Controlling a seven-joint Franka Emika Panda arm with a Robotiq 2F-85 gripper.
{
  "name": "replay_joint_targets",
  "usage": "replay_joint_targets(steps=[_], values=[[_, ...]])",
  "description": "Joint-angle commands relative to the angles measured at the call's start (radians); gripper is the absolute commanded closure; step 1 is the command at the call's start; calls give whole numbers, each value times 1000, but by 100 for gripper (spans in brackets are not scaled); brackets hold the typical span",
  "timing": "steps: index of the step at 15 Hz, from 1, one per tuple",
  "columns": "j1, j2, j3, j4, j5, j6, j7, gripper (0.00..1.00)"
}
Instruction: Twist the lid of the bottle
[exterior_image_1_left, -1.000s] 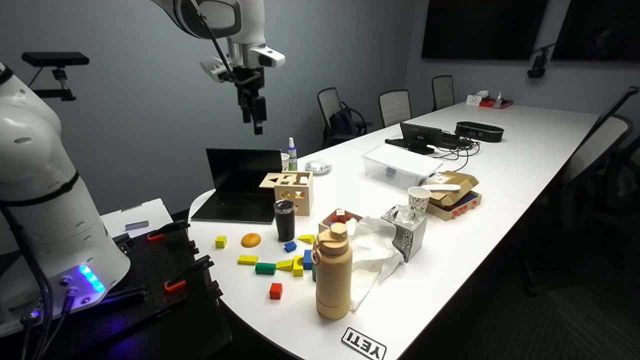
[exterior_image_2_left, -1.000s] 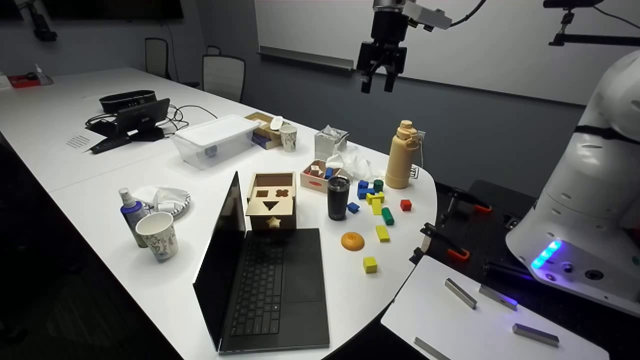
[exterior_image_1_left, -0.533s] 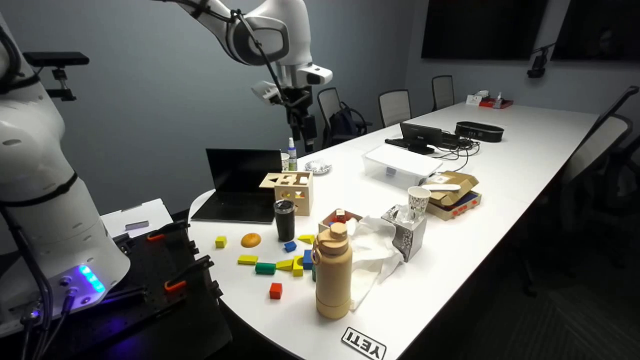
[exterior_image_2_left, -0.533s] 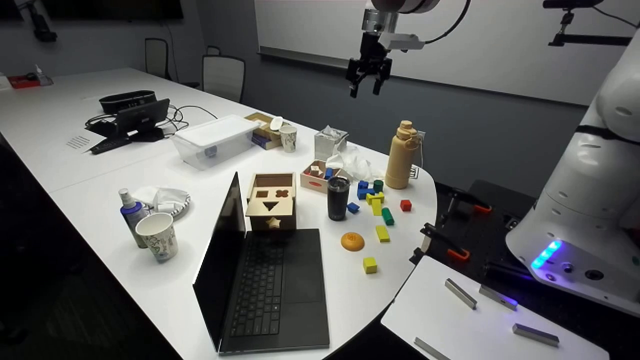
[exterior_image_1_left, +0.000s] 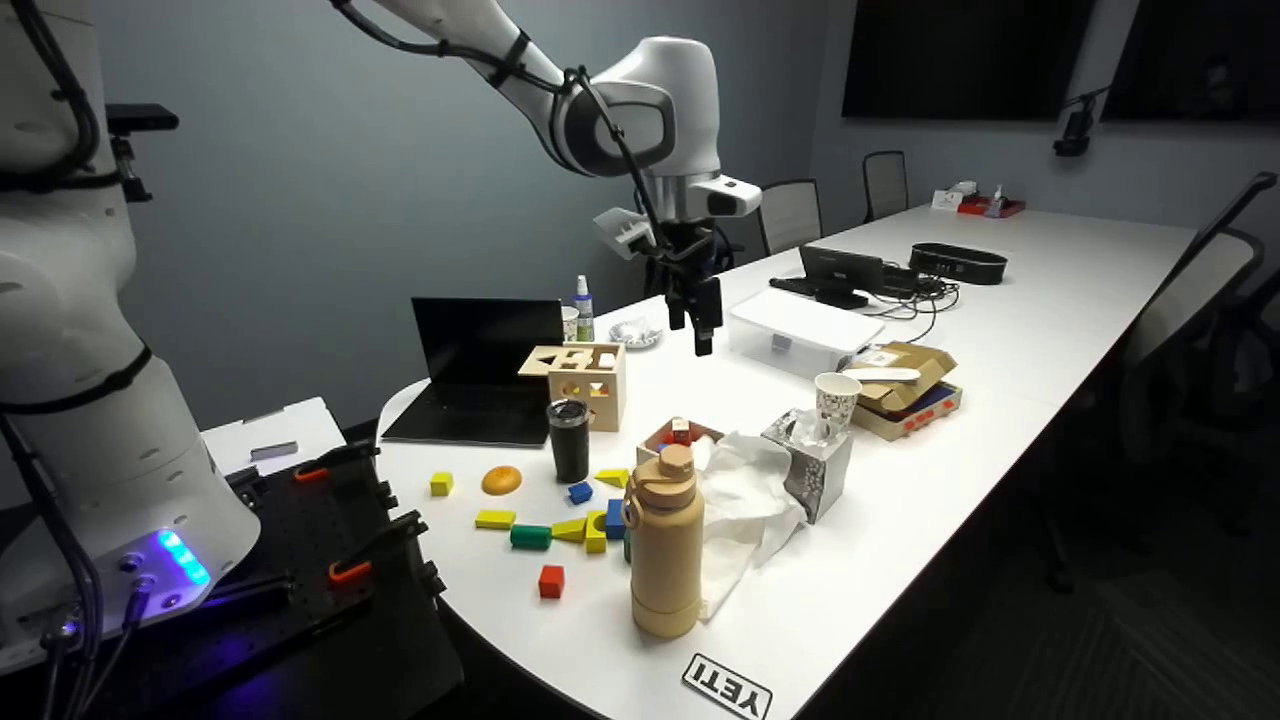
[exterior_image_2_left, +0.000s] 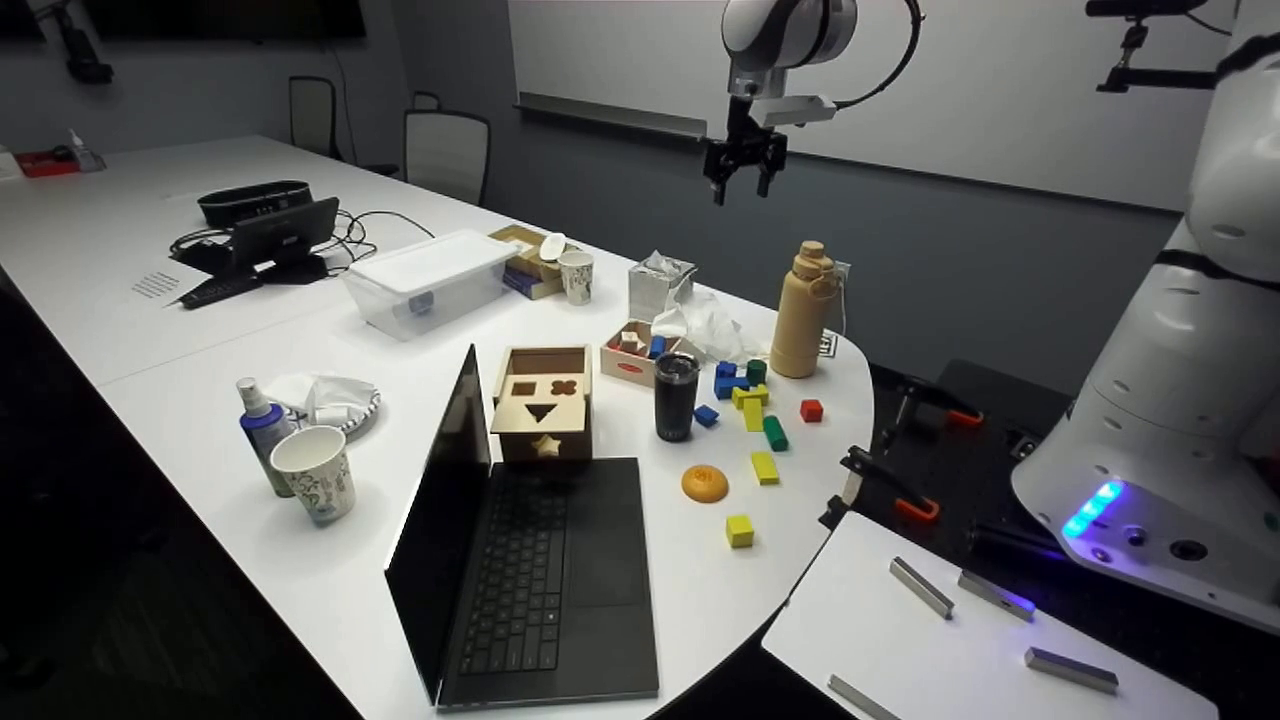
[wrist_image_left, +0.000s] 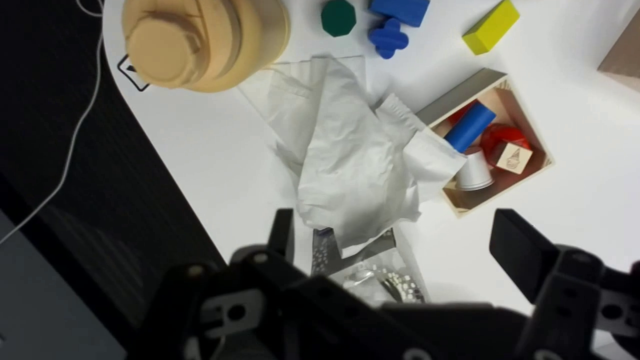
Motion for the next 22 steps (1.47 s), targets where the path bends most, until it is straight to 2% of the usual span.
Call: replay_joint_targets(steps=[1,10,22], values=[[-26,17,-26,57,-19,-55,23,0],[-64,-30,-85,-40,-37,-105,59,0],[-73,-20,-111,-148,-41,-62,144,0]])
